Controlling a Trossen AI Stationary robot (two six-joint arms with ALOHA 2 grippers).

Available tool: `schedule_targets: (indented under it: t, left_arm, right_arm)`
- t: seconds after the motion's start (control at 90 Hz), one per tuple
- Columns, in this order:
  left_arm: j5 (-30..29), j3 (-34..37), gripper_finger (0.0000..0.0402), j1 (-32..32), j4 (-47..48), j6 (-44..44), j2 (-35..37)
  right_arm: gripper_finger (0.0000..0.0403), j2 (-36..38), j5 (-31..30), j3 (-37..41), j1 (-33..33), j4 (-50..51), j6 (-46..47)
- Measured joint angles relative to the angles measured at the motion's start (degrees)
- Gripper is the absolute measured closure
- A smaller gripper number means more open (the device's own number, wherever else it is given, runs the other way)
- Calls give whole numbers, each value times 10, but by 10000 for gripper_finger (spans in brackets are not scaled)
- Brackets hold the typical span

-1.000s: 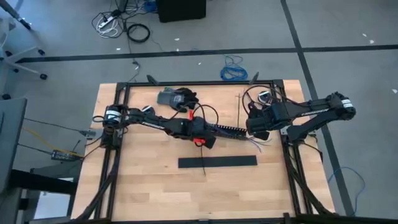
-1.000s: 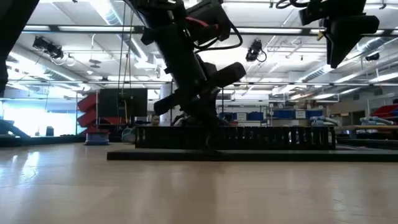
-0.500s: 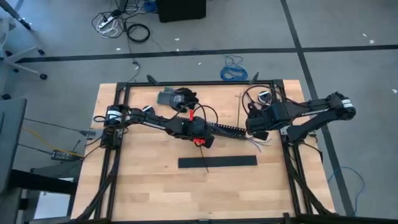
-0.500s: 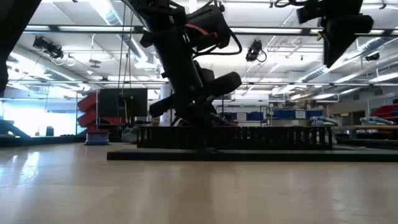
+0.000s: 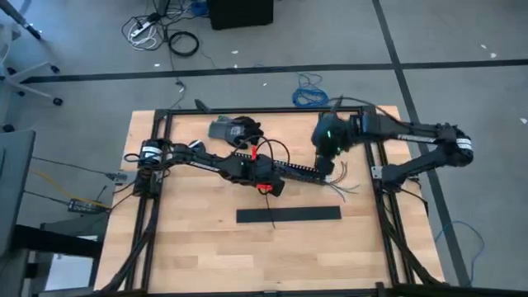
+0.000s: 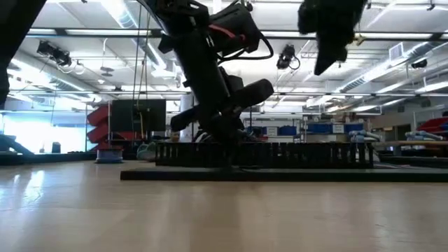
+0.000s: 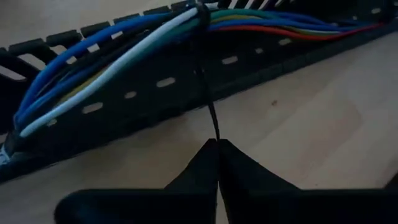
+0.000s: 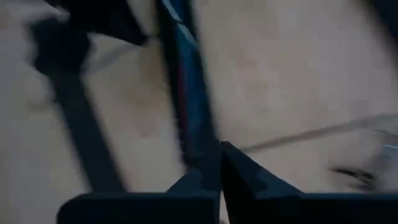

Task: Ziptie cables
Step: Put the ziptied wire cables into the black cable duct

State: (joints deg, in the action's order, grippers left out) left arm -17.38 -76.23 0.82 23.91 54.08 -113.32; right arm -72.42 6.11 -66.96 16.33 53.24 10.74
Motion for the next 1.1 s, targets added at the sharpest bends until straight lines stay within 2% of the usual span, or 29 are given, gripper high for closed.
schedule_targets:
  t: [0.1, 0.356, 0.478, 0.589, 0.7, 0.744, 0.989, 1.1]
  left_arm:
    - [-8, 0, 401, 0, -2, -4, 0]
    - [-10, 0, 401, 0, -4, -10, 0]
    - [-10, 0, 401, 0, -2, -12, 0]
    - [-10, 0, 401, 0, -3, -13, 0]
    - [-9, 0, 401, 0, -3, -15, 0]
    - [-9, 0, 401, 0, -2, -19, 0]
    - [-9, 0, 401, 0, -4, -31, 0]
    - [-9, 0, 401, 0, -4, -31, 0]
  right_arm:
    - [402, -34, 126, 14, 62, -46, -5]
    - [402, -167, 340, 22, 136, -169, -29]
    - [402, -227, 402, 22, 159, -212, -33]
    - [402, -264, 441, 22, 188, -205, -59]
    - [403, -290, 561, 23, 215, -193, -112]
    - [403, -295, 592, 23, 221, -194, -122]
    - [403, -296, 574, 23, 197, -216, -127]
    - [403, -296, 504, 23, 159, -246, -115]
